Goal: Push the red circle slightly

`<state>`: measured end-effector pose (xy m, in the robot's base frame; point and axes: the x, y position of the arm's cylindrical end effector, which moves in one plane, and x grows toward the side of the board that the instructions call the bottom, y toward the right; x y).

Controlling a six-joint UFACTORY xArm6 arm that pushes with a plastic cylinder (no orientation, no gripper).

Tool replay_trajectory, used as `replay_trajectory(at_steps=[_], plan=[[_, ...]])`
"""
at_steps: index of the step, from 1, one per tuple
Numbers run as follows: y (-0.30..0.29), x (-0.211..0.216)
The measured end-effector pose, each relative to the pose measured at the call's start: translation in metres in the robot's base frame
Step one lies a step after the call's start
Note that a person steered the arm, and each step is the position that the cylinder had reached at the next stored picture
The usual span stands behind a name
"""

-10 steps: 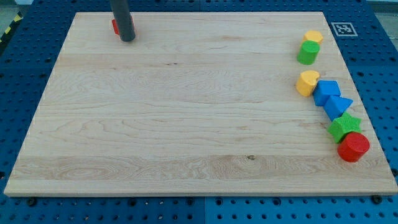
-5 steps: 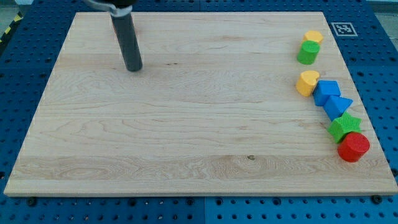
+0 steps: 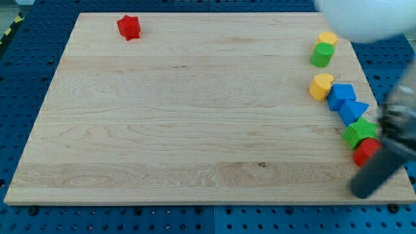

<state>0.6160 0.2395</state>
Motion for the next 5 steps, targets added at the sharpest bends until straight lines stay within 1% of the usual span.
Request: replay_trajectory(at_steps=[1,2,3,4,5], plan=[[0.063,0.002],[0.104,-0.004],[0.103,-0.024],[0.071,-0.032],[0.021,-0.031]])
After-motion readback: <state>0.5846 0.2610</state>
